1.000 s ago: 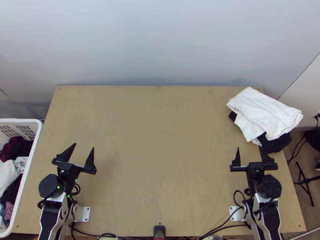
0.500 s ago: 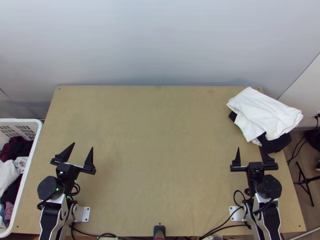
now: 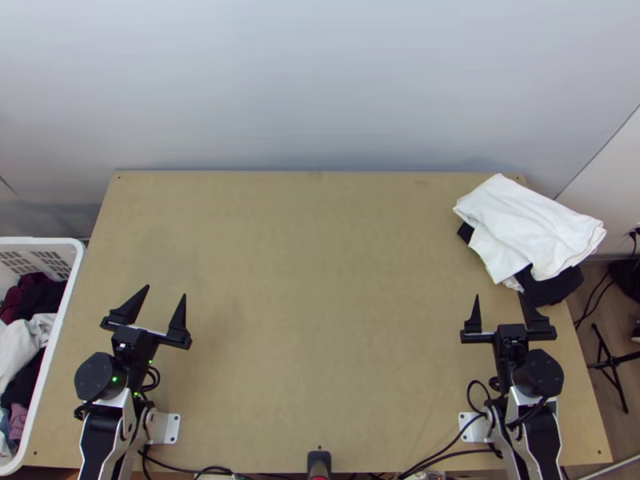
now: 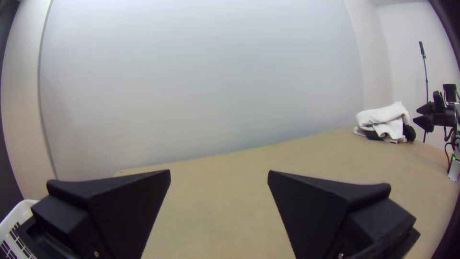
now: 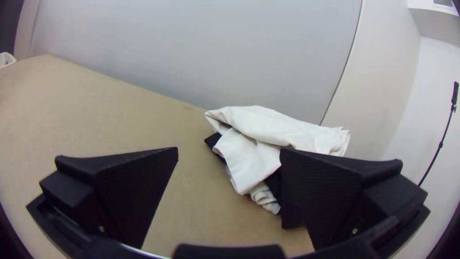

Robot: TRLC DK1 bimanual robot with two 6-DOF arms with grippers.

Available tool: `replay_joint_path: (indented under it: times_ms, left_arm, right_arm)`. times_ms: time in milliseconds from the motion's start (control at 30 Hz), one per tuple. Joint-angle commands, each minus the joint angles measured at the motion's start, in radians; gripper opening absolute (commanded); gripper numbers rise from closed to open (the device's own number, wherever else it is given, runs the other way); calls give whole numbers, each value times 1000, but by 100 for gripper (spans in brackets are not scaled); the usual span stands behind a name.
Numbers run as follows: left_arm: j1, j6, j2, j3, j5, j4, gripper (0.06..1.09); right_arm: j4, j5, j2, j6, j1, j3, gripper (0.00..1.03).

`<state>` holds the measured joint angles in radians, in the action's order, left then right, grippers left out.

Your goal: Fold the t-shirt

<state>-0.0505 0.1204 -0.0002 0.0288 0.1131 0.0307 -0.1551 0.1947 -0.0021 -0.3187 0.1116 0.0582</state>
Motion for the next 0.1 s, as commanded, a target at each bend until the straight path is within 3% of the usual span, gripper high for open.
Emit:
replay_joint_path:
  times_ms: [0,67]
  left_arm:
    - [0,1,0,0,0,0,105]
    - [0,1,0,0,0,0,105]
  right_arm:
    - [0,0,1,1,0,0,99]
    - [0,0,1,1,0,0,99]
